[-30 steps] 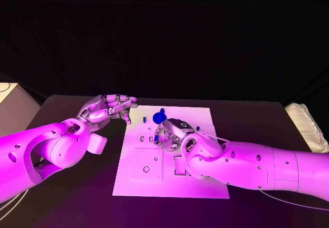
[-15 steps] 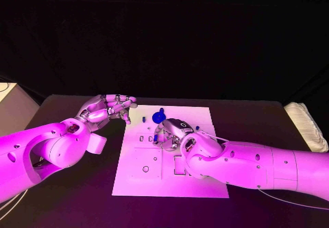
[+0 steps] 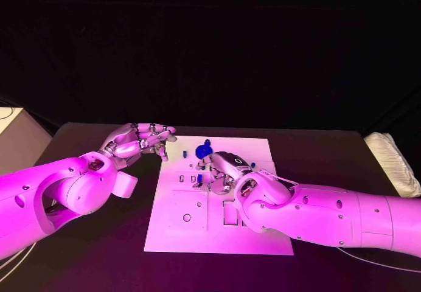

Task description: Assemble the parts on the task board

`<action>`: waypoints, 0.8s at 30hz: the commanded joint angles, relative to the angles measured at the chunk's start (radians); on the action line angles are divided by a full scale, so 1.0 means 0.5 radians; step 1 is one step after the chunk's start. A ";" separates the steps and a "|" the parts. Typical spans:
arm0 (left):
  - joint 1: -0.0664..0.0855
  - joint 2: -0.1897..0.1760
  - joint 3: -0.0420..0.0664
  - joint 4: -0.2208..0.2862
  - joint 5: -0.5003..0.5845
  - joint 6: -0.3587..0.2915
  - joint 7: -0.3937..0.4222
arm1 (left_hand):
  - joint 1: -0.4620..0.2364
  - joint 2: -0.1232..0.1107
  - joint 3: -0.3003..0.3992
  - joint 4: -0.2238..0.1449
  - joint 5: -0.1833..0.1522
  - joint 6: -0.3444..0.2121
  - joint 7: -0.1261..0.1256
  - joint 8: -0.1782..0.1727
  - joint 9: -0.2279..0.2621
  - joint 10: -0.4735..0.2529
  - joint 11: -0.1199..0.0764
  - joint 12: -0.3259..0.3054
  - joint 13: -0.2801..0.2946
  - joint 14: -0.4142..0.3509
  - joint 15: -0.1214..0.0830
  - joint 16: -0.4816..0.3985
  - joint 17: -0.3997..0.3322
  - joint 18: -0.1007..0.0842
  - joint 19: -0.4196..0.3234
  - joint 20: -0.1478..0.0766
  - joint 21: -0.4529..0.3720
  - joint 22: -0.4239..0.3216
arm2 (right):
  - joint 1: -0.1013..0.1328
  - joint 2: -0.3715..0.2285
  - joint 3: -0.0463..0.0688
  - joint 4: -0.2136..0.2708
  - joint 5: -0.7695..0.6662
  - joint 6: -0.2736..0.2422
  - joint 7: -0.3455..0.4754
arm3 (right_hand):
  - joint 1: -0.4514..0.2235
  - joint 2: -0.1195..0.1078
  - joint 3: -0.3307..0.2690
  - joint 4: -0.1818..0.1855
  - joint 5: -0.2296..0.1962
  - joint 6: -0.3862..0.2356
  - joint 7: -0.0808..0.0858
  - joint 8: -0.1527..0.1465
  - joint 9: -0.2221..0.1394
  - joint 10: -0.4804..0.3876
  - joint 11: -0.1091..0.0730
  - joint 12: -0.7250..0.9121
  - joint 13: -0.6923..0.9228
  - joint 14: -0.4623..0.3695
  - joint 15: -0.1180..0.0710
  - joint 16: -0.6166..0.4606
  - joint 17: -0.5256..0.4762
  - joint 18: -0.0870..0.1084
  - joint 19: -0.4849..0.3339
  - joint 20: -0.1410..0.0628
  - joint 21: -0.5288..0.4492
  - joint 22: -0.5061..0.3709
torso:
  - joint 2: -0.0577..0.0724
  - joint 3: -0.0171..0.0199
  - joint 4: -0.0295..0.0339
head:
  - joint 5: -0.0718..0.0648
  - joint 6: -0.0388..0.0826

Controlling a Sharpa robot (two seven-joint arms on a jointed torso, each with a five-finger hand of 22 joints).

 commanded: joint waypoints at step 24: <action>0.160 0.471 -0.014 -0.463 -1.471 0.620 -1.448 | -0.244 0.064 -0.072 0.203 0.021 0.067 -0.170 0.766 0.592 -0.122 -0.196 1.492 1.012 0.677 -0.171 1.159 1.227 -0.066 0.270 -0.153 0.713 0.704 | 0.307 -0.566 0.043 0.068 1.366 -0.016 0.966 | 0.176 0.071 0.157 0.007 0.276 0.037 -0.002 0.031 0.001 -0.009 0.014 -0.067 0.334 0.209 0.010 0.006 0.515 0.024 0.123 0.013 -0.118 0.353 | -0.105 0.0363 -0.034 | 0.077 -0.052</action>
